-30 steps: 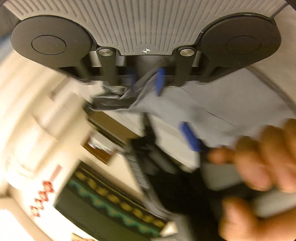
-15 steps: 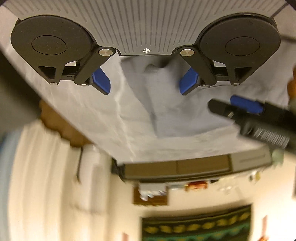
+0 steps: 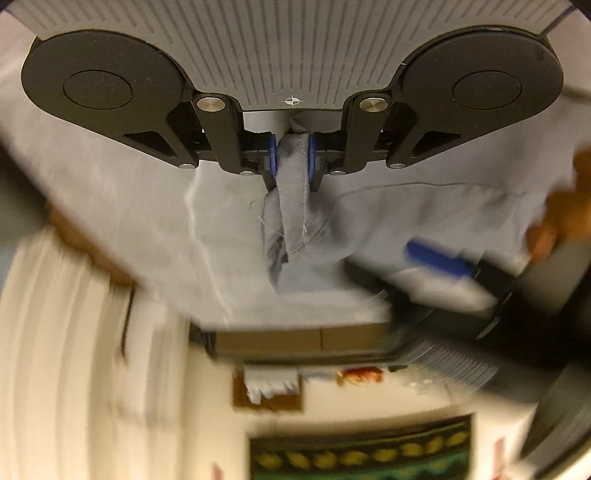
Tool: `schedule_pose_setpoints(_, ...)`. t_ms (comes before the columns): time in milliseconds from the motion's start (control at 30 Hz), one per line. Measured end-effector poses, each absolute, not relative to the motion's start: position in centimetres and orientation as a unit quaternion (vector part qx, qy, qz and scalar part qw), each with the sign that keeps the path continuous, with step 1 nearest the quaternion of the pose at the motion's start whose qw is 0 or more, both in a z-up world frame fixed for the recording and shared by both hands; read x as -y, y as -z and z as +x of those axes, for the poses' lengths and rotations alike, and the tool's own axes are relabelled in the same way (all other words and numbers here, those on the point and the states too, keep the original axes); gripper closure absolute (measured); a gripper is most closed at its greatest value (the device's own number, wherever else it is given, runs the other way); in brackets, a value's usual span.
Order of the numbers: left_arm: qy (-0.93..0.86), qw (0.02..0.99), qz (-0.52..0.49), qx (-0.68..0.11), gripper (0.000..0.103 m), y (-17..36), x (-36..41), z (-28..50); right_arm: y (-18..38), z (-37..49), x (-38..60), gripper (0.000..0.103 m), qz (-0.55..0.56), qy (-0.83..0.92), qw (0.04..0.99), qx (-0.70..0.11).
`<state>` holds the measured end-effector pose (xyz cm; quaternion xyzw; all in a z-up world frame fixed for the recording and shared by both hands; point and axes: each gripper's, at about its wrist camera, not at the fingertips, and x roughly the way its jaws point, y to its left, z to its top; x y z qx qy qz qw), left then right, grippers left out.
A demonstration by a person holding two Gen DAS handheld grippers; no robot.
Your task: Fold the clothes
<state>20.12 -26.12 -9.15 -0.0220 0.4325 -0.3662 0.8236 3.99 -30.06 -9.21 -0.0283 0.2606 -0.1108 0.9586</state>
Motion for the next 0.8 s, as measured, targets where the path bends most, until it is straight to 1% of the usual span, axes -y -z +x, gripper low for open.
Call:
schedule_pose_setpoints(100, 0.380, 0.818, 0.043, -0.430, 0.013, 8.7, 28.0, 19.3, 9.2, 2.9, 25.2, 0.088, -0.164, 0.100, 0.955, -0.224)
schedule_pose_setpoints(133, 0.373, 0.820, 0.068, -0.429, 0.014, 8.7, 28.2, 18.9, 9.5, 2.4, 23.4, 0.088, -0.213, 0.093, 0.950, -0.209)
schedule_pose_setpoints(167, 0.356, 0.826, 0.094, -0.427, 0.034, 9.0, 28.2, 18.5, 9.8, 1.8, 22.0, 0.088, -0.248, 0.082, 0.945, -0.195)
schedule_pose_setpoints(200, 0.339, 0.831, 0.120, -0.424, 0.069, 9.2, 28.1, 18.0, 9.9, 1.3, 20.8, 0.088, -0.270, 0.069, 0.943, -0.181)
schedule_pose_setpoints(233, 0.326, 0.836, 0.123, -0.424, 0.080, 9.3, 27.2, 17.8, 10.1, 0.7, 19.7, 0.088, -0.290, 0.056, 0.941, -0.167)
schedule_pose_setpoints(300, 0.311, 0.845, 0.075, -0.429, 0.087, 9.0, 23.2, 17.8, 9.8, -0.4, 18.3, 0.087, -0.300, 0.030, 0.943, -0.143)
schedule_pose_setpoints(333, 0.301, 0.849, 0.038, -0.433, 0.087, 9.1, 20.4, 17.9, 9.4, -1.0, 17.9, 0.080, -0.287, 0.008, 0.949, -0.132)
schedule_pose_setpoints(367, 0.287, 0.852, 0.006, -0.437, 0.086, 9.3, 17.8, 18.1, 9.1, -1.6, 17.5, 0.057, -0.275, -0.014, 0.954, -0.122)
schedule_pose_setpoints(433, 0.255, 0.848, -0.050, -0.461, 0.085, 10.7, 12.7, 19.0, 8.3, -2.5, 17.0, 0.041, -0.237, -0.057, 0.963, -0.117)
schedule_pose_setpoints(533, 0.224, 0.831, -0.095, -0.501, 0.083, 13.6, 8.0, 20.4, 7.8, -1.9, 17.6, 0.041, -0.170, -0.085, 0.972, -0.142)
schedule_pose_setpoints(633, 0.230, 0.829, -0.130, -0.492, 0.083, 14.2, 6.1, 19.9, 7.7, -0.9, 18.6, 0.044, -0.103, -0.100, 0.975, -0.171)
schedule_pose_setpoints(767, 0.229, 0.842, -0.130, -0.472, 0.085, 13.2, 5.2, 18.9, 7.5, 0.5, 20.0, 0.044, -0.012, -0.119, 0.971, -0.208)
schedule_pose_setpoints(800, 0.225, 0.845, -0.123, -0.470, 0.081, 13.0, 5.0, 18.8, 7.5, 0.8, 20.2, 0.044, 0.005, -0.123, 0.968, -0.217)
